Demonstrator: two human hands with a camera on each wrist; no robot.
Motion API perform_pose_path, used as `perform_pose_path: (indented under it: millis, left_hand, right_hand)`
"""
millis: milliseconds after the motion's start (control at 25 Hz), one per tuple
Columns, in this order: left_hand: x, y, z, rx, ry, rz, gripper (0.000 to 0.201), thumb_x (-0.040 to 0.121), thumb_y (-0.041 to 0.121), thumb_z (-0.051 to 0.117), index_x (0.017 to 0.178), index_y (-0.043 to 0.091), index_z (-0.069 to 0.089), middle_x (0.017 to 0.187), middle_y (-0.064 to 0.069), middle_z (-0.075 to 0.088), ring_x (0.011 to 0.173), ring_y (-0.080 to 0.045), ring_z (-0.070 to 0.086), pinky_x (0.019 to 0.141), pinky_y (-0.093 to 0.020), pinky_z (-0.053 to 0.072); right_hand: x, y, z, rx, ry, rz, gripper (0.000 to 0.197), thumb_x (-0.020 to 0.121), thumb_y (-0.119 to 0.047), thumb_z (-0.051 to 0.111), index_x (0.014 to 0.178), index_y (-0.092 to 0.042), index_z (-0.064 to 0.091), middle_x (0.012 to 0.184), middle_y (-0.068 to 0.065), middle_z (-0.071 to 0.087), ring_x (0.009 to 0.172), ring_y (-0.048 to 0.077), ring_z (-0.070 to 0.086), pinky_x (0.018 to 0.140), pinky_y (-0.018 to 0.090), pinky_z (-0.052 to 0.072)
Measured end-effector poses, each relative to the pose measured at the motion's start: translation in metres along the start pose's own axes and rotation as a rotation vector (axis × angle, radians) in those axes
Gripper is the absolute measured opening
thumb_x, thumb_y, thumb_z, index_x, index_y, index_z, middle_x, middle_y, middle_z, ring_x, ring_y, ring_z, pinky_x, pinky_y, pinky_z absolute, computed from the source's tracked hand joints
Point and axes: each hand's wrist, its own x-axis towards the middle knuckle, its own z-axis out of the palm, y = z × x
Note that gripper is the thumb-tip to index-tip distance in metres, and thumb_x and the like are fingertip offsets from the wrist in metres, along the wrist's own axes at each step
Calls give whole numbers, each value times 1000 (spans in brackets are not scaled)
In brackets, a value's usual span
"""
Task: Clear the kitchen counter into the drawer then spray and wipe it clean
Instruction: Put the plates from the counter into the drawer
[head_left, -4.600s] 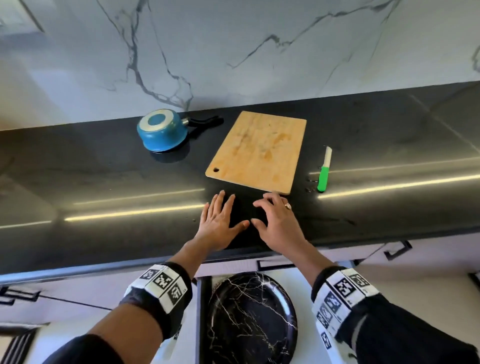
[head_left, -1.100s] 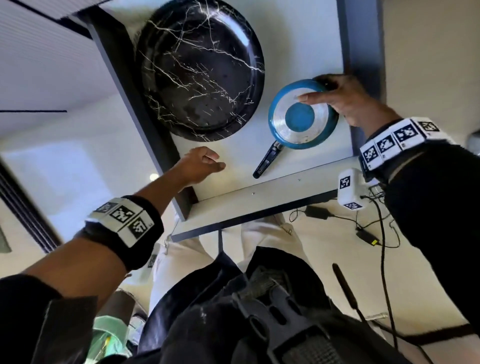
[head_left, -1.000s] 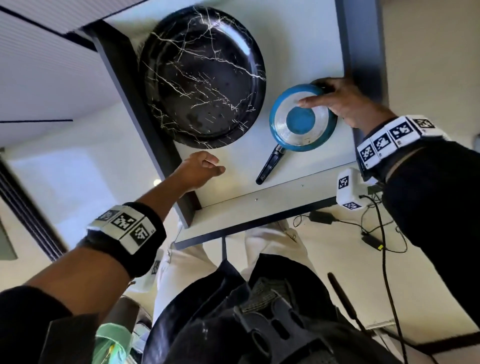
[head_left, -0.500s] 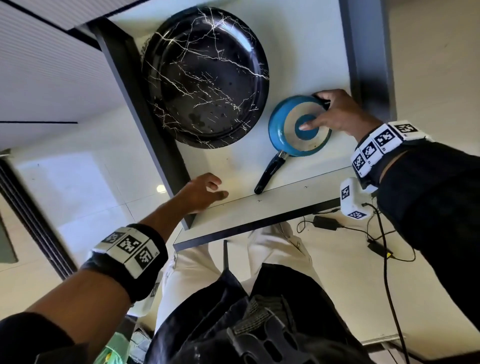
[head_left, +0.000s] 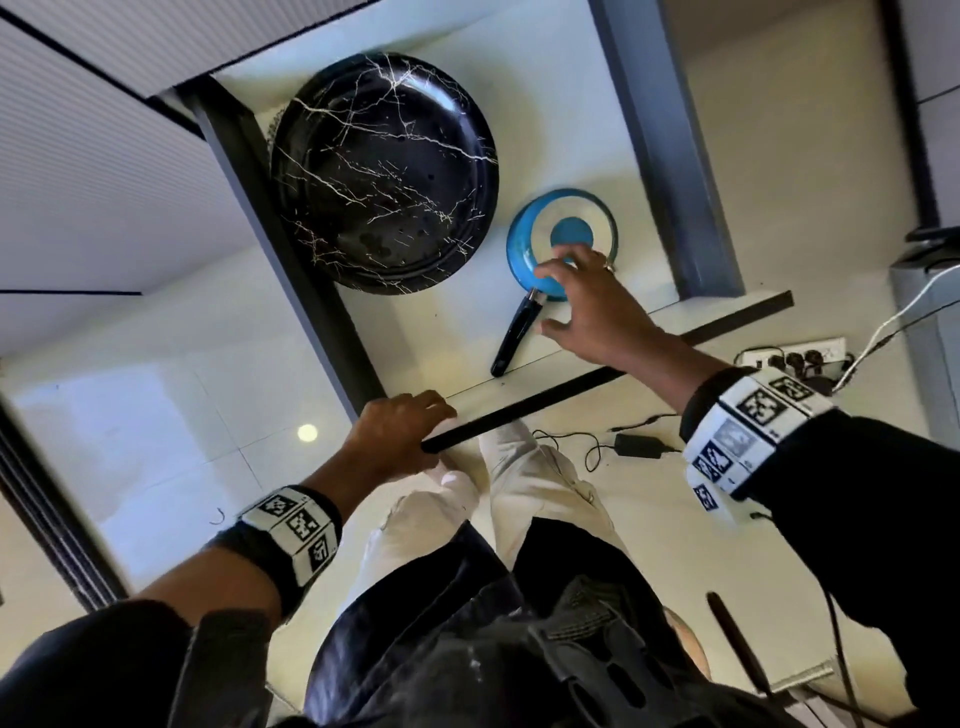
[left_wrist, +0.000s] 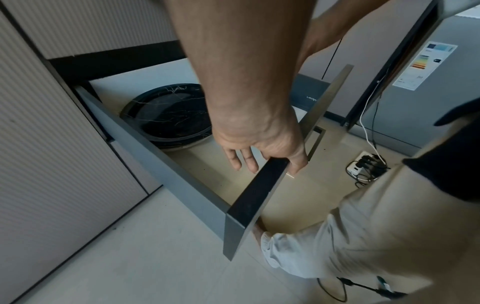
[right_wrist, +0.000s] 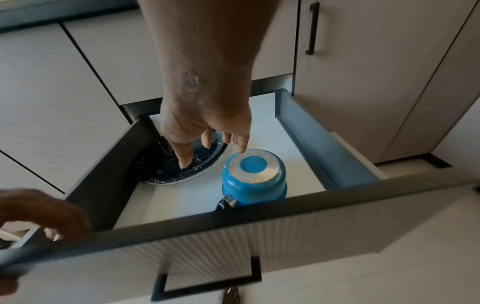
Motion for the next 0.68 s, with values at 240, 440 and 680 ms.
perform_pose_path:
  millis: [240,440,680]
  left_hand:
    - [-12,-17,-37,98,349,-123,23,71,28,77,79,14,62,68,-8,63,62,-31,60,62,-38,51]
    - [-6,-33,-80,-370,368,-741,24,83,42,68,86,18,66,85,-9,65,85,-32,64,77,-36,50]
    - [11,-90,-131,-1508,409,-826,36,85,30,73,119,19,64,103,-4,63,81,-14,54,72,-27,44]
  right_hand:
    - [-29,-18,-9,73,395,-27,21,77,-10,74,96,-10,66,111,11,61,107,30,58,91,35,45]
    - [3,-33,-23,179,447,50,16,78,-9,75,92,-10,67,102,9,59,89,19,59,81,29,51]
    - [85,-56,-39,673,210,614,63,75,-16,81,129,-6,50,112,7,59,95,17,55,88,28,46]
